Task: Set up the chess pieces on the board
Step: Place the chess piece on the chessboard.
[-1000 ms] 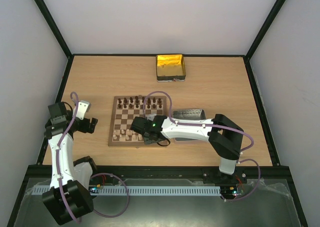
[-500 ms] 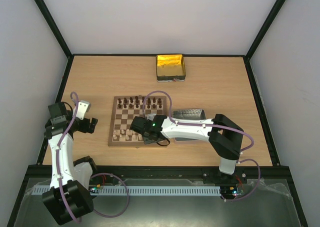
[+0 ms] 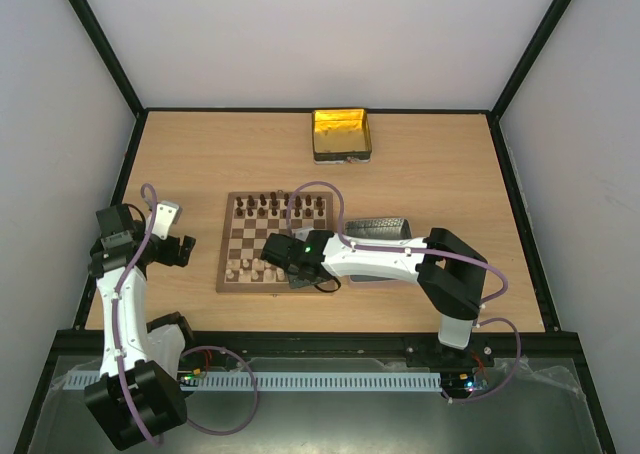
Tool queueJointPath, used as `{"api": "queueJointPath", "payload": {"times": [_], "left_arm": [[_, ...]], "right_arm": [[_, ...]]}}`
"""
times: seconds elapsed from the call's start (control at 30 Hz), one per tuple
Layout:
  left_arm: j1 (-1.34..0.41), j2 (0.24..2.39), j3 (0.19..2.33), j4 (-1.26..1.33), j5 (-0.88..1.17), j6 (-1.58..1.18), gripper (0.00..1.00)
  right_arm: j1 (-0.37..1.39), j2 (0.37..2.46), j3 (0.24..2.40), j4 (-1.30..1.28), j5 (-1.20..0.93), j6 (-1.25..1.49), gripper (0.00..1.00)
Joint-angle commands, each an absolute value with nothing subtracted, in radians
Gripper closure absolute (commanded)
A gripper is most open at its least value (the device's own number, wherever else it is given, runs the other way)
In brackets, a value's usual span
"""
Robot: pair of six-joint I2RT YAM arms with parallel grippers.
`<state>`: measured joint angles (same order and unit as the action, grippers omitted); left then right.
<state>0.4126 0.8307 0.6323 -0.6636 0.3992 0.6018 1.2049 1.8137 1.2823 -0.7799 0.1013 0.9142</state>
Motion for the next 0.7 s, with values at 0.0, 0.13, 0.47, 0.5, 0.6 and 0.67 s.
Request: {"api": "queueJointPath", "payload": {"times": [0.0,0.13,0.47,0.5,0.6,0.67], "left_arm": [[0.408,0.822,0.619,-0.661,0.408,0.605,0.01],[0.409,0.821,0.617,-0.66,0.41,0.606,0.01],[0.411,0.817,0.617,-0.66,0.407,0.606,0.01],[0.41,0.817,0.618,-0.659,0.408,0.606,0.01],[0.411,0.818,0.618,-0.659,0.408,0.606,0.01],[0.41,0.818,0.617,-0.658,0.409,0.606,0.01]], "right_arm": [[1.209,1.775,1.307,-0.819,0.137,0.933,0.74],[1.209,1.771,1.307,-0.819,0.137,0.935,0.74],[1.208,1.744,1.313,-0.83,0.147,0.948,0.73],[1.209,1.741,1.318,-0.835,0.151,0.948,0.73],[1.209,1.732,1.333,-0.851,0.163,0.947,0.73],[1.207,1.727,1.344,-0.862,0.172,0.944,0.73]]}}
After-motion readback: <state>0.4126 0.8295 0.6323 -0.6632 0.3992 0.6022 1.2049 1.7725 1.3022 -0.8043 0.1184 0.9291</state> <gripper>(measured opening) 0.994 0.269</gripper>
